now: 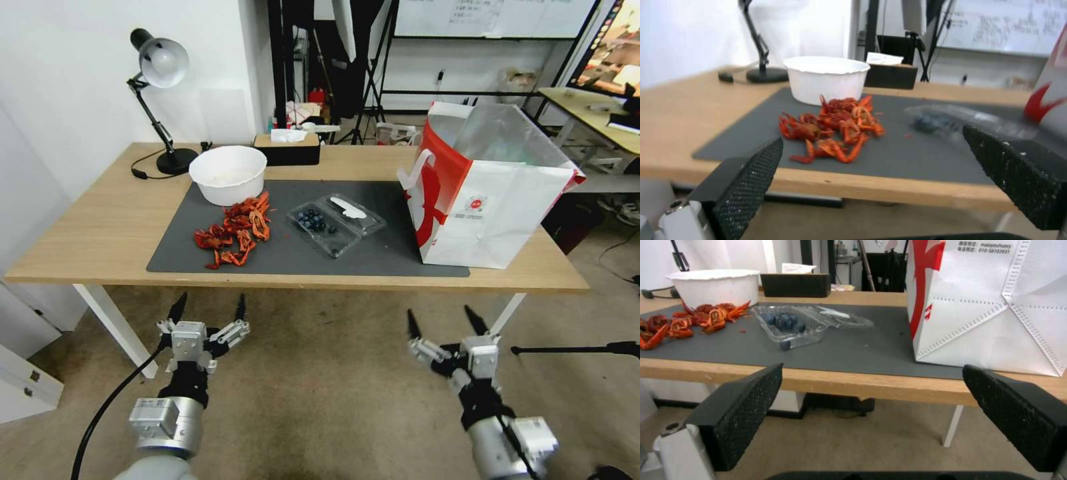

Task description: Close the takeout container lid, then place the container into the takeout bag.

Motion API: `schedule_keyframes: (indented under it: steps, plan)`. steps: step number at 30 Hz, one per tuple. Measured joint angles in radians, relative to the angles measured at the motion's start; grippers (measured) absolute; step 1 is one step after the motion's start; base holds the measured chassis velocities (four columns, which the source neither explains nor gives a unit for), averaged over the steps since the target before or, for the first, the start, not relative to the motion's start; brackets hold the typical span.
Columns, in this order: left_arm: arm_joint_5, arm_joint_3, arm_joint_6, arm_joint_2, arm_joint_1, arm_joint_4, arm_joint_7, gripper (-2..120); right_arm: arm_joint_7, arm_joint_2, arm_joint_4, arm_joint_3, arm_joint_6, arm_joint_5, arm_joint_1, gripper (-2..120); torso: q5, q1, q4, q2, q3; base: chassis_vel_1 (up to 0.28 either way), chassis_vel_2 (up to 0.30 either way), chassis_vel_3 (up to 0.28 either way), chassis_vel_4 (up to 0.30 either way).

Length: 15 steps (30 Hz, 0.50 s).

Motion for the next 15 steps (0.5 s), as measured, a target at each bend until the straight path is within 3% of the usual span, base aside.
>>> schedule_keyframes:
  steps: [4,15]
  plan:
    - [-0.019,0.039,0.034,0.008,0.008,0.002,-0.04,100,0.0,0.001,-0.003,0.003,0.002,0.001,0.002,100,-0.0001,0.0,-0.0001,0.0,0.0,0.0,0.0,0.0,0.0]
    - [-0.013,0.039,0.048,0.01,0.011,0.026,-0.038,100,0.002,-0.002,-0.013,0.01,0.003,0.001,0.007,100,-0.0003,0.0,0.0,0.0,0.0,0.0,0.0,0.0,0.0]
